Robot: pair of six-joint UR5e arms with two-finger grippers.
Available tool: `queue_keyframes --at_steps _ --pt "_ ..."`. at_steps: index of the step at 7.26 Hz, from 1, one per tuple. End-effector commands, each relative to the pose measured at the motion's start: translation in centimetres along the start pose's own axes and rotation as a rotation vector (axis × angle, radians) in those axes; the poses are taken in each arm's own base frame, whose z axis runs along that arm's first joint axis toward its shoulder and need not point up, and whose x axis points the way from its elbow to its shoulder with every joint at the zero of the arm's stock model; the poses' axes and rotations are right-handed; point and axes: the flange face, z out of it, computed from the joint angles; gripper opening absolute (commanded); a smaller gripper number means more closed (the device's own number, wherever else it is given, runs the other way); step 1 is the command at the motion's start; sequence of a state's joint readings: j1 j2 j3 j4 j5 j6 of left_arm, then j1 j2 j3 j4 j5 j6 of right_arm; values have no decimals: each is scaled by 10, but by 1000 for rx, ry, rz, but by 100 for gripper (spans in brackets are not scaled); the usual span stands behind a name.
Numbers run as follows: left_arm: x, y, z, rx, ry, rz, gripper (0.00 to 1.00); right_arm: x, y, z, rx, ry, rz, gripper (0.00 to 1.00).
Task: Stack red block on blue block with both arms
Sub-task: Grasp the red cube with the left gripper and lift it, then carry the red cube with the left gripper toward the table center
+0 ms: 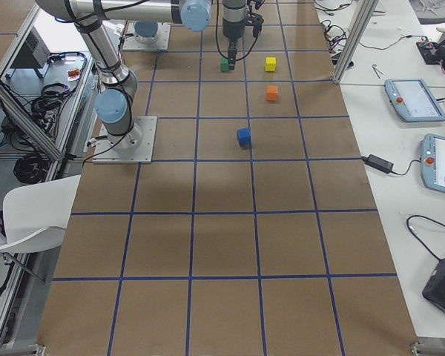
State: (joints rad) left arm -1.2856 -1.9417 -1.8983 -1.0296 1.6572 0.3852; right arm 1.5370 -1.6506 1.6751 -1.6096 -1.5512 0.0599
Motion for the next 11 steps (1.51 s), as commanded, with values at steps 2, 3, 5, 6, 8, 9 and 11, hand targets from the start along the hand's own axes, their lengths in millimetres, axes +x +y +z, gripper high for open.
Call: queue_keyframes --at_steps 2,3,5,6,8,9,11 --pt "2 1 13 31 -15 -19 2 0 -1 -1 6 -1 0 100" --pt "8 2 5 37 -14 -16 0 0 -1 -1 9 -1 0 100" --pt "42 -8 -32 43 -10 -15 0 1 -1 0 3 1 1 100" --pt "90 -21 -64 50 -13 -62 0 0 0 0 4 1 0 100" --pt "226 -40 -105 92 -7 -147 0 1 -1 -1 9 1 0 100" --pt "285 -38 -105 107 45 -159 0 1 0 0 1 1 1 100" --pt "344 -45 -79 127 85 -226 0 0 0 0 3 3 -2 100"
